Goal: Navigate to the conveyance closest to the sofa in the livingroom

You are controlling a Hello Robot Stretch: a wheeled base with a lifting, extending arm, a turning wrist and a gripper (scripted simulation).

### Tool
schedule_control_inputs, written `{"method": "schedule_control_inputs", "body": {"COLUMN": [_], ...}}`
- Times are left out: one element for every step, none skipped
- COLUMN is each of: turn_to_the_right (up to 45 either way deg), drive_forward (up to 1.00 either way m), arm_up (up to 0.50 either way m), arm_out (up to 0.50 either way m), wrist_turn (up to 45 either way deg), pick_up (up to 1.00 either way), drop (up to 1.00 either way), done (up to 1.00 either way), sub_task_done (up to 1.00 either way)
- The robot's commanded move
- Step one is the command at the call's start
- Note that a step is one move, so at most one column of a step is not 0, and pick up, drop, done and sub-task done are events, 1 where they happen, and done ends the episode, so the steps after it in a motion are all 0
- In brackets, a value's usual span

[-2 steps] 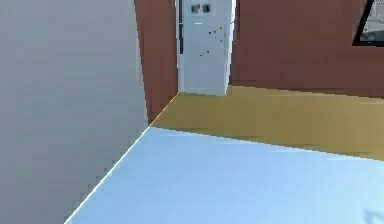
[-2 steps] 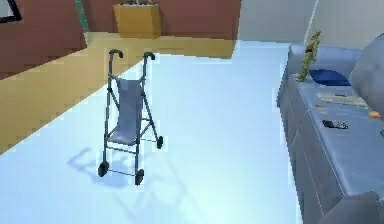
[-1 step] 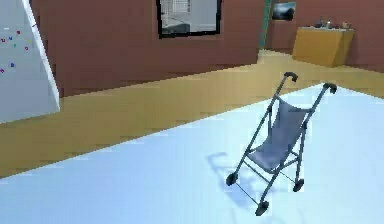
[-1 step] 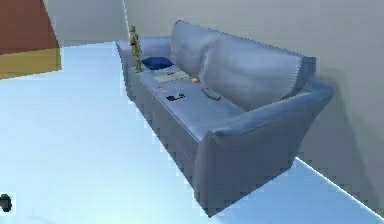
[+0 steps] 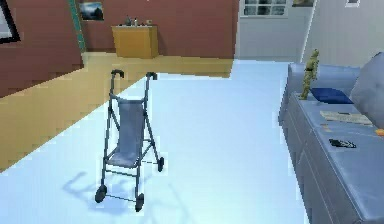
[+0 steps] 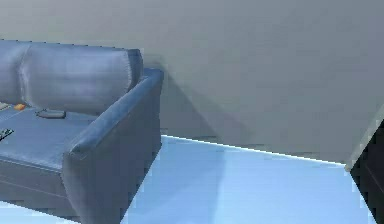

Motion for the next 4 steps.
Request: {"method": "schedule_control_inputs", "body": {"turn_to_the_right": [12.0, 0.0, 0.0, 3.0], "drive_forward": [0.00, 0.30, 0.15, 0.00], "arm_up": [0.00, 0.00, 0.00, 0.00], "arm_out": [0.00, 0.00, 0.00, 0.00], "wrist_turn": [0.0, 0.0, 0.0, 0.0], "pick_up": [0.00, 0.00, 0.00, 0.00], "drop": [0.00, 0.00, 0.00, 0.00], "done": [0.00, 0.00, 0.00, 0.00], "sub_task_done": [0.00, 0.00, 0.00, 0.00]}}
